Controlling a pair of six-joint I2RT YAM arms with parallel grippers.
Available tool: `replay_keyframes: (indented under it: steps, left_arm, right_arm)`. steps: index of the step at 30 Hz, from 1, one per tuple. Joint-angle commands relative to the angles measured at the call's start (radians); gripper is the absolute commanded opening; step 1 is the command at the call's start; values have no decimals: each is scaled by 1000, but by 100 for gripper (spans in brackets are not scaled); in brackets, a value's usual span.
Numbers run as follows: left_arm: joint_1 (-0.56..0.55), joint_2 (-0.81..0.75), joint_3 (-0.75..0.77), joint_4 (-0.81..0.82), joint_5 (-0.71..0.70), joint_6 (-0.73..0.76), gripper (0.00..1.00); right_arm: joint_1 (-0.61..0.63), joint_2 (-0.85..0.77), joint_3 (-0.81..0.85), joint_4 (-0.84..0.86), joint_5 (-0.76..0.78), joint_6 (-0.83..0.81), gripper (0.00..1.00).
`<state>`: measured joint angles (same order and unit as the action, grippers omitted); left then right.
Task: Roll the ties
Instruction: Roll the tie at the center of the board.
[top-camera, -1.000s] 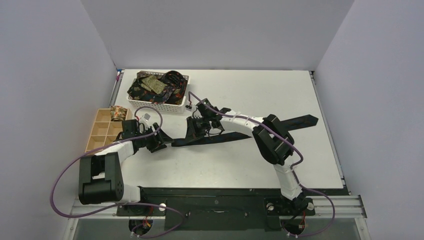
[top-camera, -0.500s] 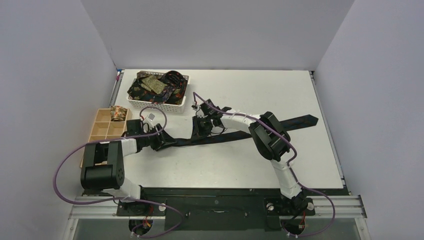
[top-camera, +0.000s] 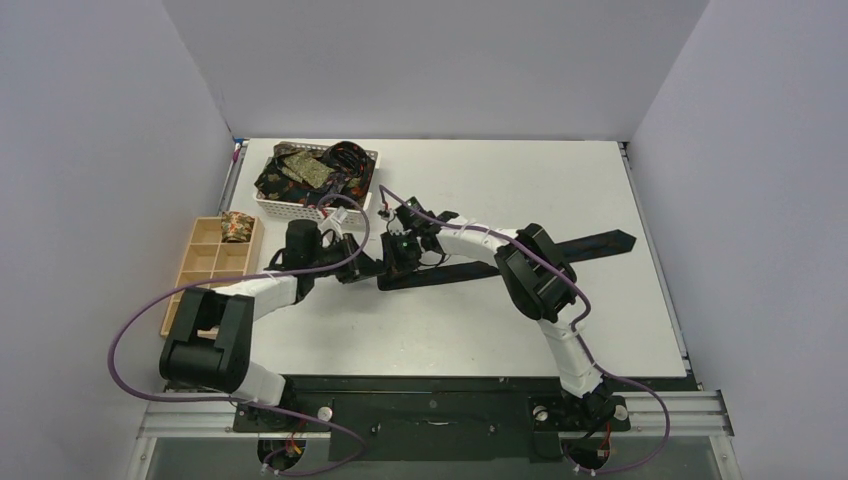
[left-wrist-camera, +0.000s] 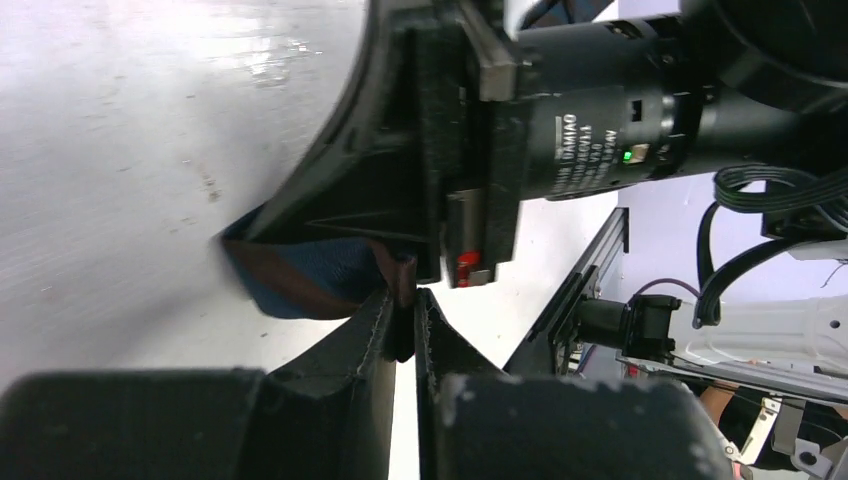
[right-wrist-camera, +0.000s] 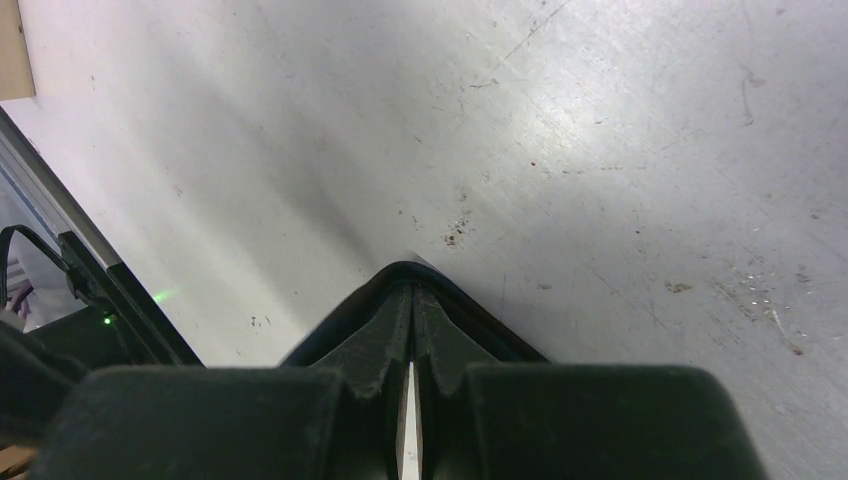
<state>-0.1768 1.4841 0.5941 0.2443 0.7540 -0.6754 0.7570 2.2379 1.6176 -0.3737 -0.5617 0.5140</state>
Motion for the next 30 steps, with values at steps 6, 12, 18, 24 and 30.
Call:
replay_keyframes:
  steps: [6, 12, 18, 24, 30]
  left_arm:
    - [-31, 61, 80, 65, -8, -30, 3]
    - [-14, 71, 86, 6, -16, 9, 3]
    - [-46, 96, 116, -17, -12, 36, 5]
    - [-103, 174, 167, -19, -23, 47, 10]
    - [-114, 278, 196, -45, -46, 37, 40]
  right_arm:
    - [-11, 15, 17, -5, 16, -13, 0]
    - [-102, -98, -44, 134, -137, 112, 6]
    - [-172, -177, -70, 145, -225, 153, 19]
    - [-210, -219, -135, 141, -258, 151, 32]
    - [-220, -223, -187, 119, -247, 130, 36]
